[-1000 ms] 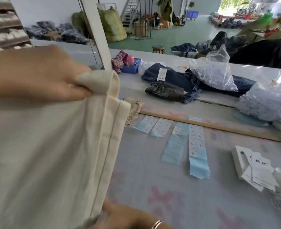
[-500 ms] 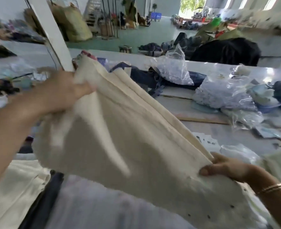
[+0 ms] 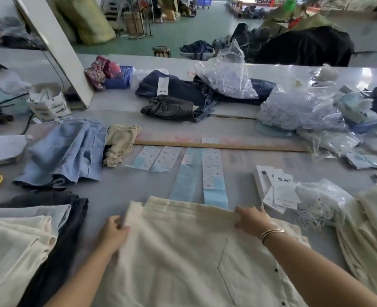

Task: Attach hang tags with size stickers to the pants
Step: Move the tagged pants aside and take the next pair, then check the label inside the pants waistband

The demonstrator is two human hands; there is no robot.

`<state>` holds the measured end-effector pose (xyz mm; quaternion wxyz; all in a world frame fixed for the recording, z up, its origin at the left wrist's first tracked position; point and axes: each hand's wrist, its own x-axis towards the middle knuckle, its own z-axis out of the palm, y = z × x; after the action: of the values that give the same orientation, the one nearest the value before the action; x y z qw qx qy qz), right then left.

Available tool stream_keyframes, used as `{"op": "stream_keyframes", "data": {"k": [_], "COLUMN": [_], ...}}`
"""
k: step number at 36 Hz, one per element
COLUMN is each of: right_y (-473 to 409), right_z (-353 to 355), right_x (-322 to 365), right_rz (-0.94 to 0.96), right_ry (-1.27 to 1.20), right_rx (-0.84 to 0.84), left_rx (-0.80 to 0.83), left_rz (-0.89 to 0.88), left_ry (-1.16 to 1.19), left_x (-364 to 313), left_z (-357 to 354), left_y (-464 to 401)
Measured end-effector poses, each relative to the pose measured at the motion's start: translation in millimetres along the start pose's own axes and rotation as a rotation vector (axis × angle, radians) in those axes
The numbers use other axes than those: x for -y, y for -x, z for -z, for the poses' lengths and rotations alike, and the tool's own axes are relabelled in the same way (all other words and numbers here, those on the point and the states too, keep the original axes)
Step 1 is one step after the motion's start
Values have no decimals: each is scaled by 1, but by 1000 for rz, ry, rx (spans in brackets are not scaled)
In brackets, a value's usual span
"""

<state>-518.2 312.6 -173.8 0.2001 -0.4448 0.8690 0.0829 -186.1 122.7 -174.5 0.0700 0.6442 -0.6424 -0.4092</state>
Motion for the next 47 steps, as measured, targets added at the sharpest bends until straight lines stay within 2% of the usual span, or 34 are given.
{"op": "stream_keyframes", "data": {"k": [2, 4, 7, 10, 13, 16, 21, 24, 27, 28, 30, 33, 36, 39, 40, 44, 47], "right_y": [1, 7, 26, 55, 92, 126, 145, 155, 158, 159, 161, 166, 170, 170, 171, 171, 172], "right_z": [-13, -20, -20, -33, -55, -74, -73, -52, -17, -4, 17, 36, 40, 30, 28, 24, 25], "right_x": [6, 10, 1, -35, -88, -131, -149, -138, -106, -89, -53, 5, 64, 101, 107, 110, 105], "right_rz": [-19, -68, -181, -397, -724, -908, -740, -609, -406, -327, -159, -23, 87, 86, 98, 135, 148], "right_ry": [-26, -236, -650, -830, -869, -936, -1264, -1528, -1553, -1524, -1472, -1418, -1412, -1263, -1249, -1361, -1557], "right_rx": [-89, -225, -465, -635, -528, -268, 82, 186, 119, 99, 72, -25, -92, -200, -187, -121, -106], "left_rx": [-129, -174, -70, 14, -1, -10, -42, -14, 4, 14, 80, 349, 478, 457, 480, 582, 664], "left_rz": [-133, -329, -503, -615, -633, -613, -604, -555, -387, -377, -404, -372, -335, -347, -332, -309, -280], "left_ry": [-259, -405, -552, -647, -629, -641, -616, -578, -543, -459, -181, 326, 604, 695, 719, 670, 648], "left_x": [3, 4, 6, 16, 27, 33, 28, 13, -9, -17, -37, -75, -98, -98, -96, -88, -85], "left_z": [-15, -37, -76, -104, -112, -115, -115, -113, -114, -115, -115, -107, -99, -84, -78, -63, -58], "left_y": [3, 12, 34, 48, 50, 48, 55, 57, 65, 68, 83, 125, 158, 166, 166, 164, 164]}}
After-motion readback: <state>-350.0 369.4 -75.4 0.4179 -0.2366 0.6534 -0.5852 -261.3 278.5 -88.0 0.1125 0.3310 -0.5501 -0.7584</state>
